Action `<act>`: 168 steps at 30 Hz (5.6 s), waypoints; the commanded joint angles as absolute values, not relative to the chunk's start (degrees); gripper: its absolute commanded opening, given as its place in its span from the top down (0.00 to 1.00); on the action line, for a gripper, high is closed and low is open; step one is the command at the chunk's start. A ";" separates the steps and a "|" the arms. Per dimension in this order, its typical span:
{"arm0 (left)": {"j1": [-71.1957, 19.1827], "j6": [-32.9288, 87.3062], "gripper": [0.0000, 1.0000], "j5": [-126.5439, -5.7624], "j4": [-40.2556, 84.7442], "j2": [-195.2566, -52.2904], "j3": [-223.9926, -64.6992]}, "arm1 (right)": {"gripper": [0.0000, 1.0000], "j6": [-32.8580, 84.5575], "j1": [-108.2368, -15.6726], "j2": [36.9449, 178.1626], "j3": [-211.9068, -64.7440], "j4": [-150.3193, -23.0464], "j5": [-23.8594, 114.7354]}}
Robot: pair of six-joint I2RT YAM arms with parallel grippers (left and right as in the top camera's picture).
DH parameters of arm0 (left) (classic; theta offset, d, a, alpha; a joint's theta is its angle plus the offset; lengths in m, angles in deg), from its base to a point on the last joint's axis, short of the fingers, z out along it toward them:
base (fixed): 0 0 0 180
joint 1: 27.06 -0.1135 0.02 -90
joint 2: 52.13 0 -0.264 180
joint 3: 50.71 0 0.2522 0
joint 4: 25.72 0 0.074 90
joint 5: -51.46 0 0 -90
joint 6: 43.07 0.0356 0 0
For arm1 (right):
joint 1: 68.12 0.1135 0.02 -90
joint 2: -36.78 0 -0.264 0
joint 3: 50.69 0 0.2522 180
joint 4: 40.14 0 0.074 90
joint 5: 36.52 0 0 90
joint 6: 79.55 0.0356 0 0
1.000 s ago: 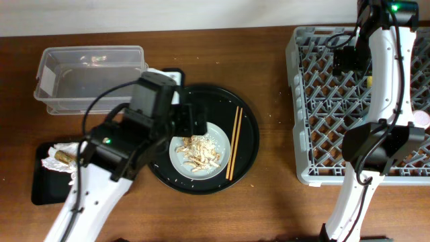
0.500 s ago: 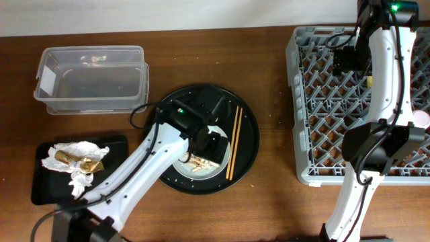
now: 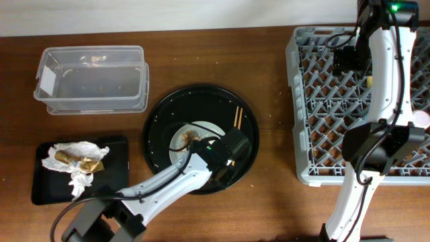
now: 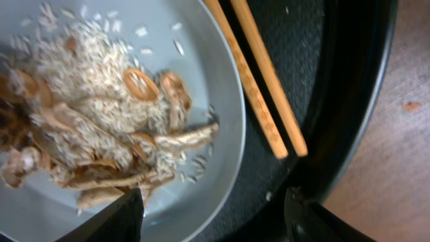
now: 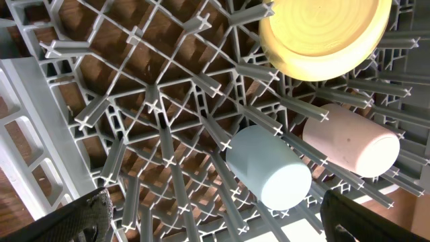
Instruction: Sort waste into correct bins and load items into the dishwasher rack
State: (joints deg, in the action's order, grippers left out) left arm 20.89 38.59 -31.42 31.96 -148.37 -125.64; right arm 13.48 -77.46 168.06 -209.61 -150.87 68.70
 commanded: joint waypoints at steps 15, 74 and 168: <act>20.93 39.51 0.78 -26.68 29.03 -157.01 -125.09 | 0.01 14.11 -77.55 166.16 -209.68 -150.98 69.60; -37.73 0.05 0.01 -25.67 62.21 -144.85 -147.91 | 0.02 14.11 -77.55 166.16 -209.68 -150.98 69.60; 6.86 16.05 0.05 -38.90 38.47 -157.60 -144.98 | 0.02 14.11 -77.55 166.16 -209.68 -150.98 69.60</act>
State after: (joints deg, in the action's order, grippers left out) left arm 3.82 23.59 -47.09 38.21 -152.68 -143.93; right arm 13.50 -77.46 167.87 -209.61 -150.87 68.73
